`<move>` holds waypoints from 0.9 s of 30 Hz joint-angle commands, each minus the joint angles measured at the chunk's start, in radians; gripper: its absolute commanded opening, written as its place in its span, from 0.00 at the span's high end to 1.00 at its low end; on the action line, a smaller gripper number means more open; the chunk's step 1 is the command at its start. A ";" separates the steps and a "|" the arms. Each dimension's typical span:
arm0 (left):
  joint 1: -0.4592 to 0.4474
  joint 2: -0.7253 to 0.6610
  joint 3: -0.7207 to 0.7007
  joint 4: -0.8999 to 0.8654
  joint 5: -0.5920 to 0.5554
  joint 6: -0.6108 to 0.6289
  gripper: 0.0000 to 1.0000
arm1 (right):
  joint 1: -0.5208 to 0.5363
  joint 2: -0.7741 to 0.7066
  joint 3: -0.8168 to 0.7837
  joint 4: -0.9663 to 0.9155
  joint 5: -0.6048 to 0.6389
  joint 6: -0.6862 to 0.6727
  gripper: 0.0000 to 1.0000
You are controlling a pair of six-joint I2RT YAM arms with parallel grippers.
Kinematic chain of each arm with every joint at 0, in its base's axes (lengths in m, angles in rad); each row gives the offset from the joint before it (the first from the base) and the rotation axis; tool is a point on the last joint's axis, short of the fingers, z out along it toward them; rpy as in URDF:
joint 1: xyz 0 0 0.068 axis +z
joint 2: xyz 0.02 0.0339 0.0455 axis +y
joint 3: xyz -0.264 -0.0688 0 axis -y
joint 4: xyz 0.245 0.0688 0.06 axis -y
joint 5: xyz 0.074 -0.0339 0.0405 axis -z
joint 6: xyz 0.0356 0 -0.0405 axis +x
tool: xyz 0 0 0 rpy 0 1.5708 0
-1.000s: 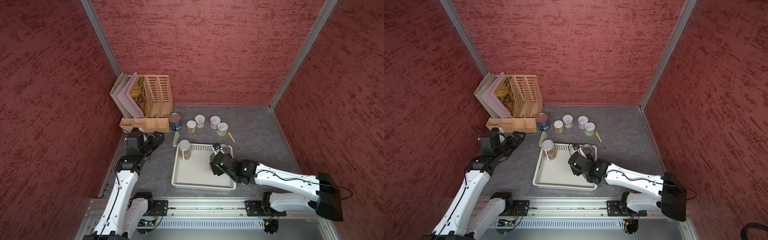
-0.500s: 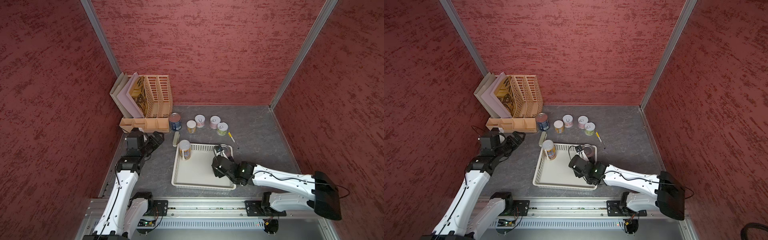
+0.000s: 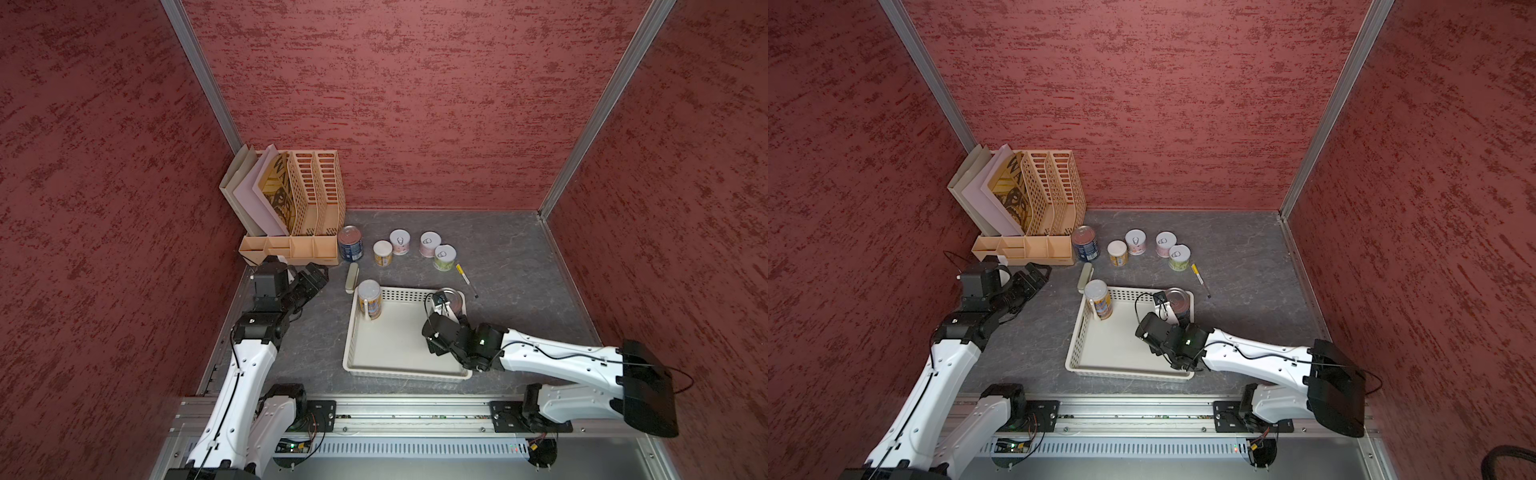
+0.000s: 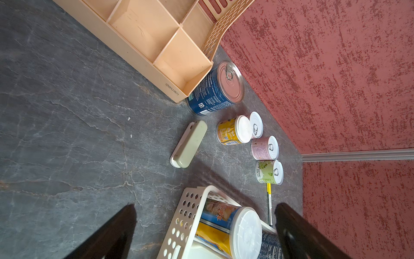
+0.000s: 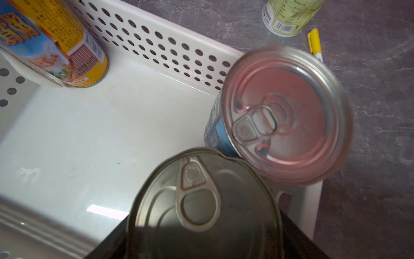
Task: Put the canned food in the basket
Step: Place the canned food in the basket.
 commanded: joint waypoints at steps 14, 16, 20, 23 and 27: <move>-0.003 0.007 -0.013 0.014 -0.002 0.005 0.00 | -0.012 -0.084 -0.053 -0.054 0.098 0.081 0.83; -0.003 0.008 -0.012 0.014 0.000 0.004 0.00 | -0.015 -0.097 -0.064 -0.068 0.107 0.086 0.83; -0.004 0.009 -0.015 0.015 0.001 0.003 0.00 | -0.017 -0.115 -0.074 -0.066 0.115 0.087 0.81; -0.003 0.009 -0.014 0.014 0.000 0.006 0.00 | -0.020 -0.110 -0.073 -0.067 0.113 0.085 0.79; -0.004 0.007 -0.023 0.031 0.011 0.012 0.00 | -0.025 -0.107 -0.076 -0.063 0.111 0.086 0.76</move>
